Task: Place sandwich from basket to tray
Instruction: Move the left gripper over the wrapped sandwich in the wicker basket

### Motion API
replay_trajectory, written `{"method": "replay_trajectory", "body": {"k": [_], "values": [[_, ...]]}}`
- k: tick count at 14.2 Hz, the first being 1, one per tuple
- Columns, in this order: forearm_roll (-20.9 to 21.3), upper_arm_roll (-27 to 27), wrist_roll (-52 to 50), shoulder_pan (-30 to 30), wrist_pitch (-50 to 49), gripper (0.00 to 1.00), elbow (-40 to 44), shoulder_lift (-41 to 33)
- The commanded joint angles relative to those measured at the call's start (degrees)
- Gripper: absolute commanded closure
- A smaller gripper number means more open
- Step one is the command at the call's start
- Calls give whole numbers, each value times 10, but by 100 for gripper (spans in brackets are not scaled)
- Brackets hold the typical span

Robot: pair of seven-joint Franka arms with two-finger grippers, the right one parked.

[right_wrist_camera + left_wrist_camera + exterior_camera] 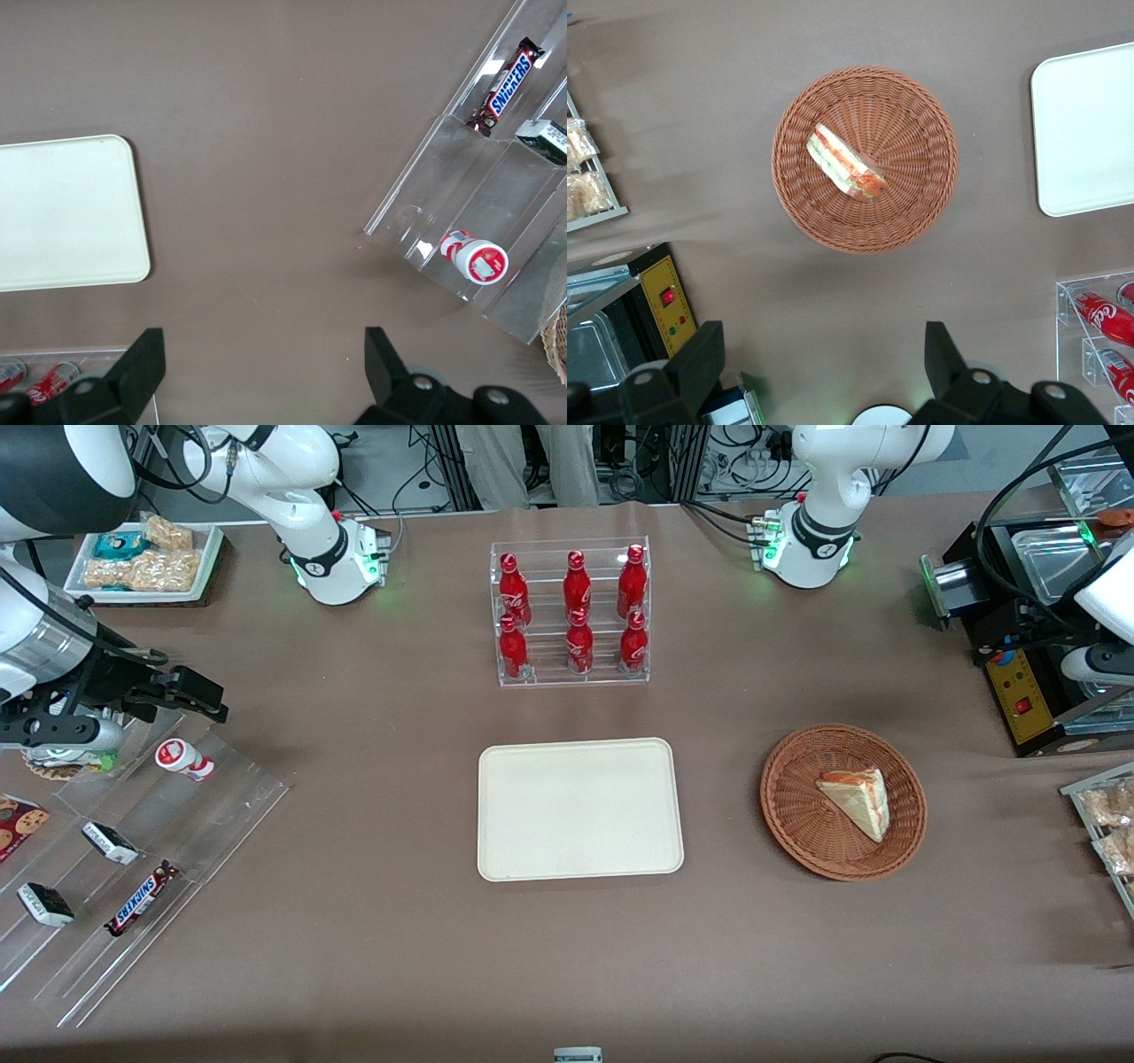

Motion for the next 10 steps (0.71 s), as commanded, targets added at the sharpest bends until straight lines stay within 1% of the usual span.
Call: {"method": "replay_trajectory", "body": {"k": [1, 5, 7, 8, 10], "values": [[-1, -7, 9, 7, -13, 0, 8, 5], [1, -7, 10, 7, -25, 0, -3, 15], [3, -6, 7, 7, -11, 0, -12, 27], [3, -6, 7, 9, 3, 0, -30, 28], [3, -5, 4, 10, 65, 0, -93, 28]]}}
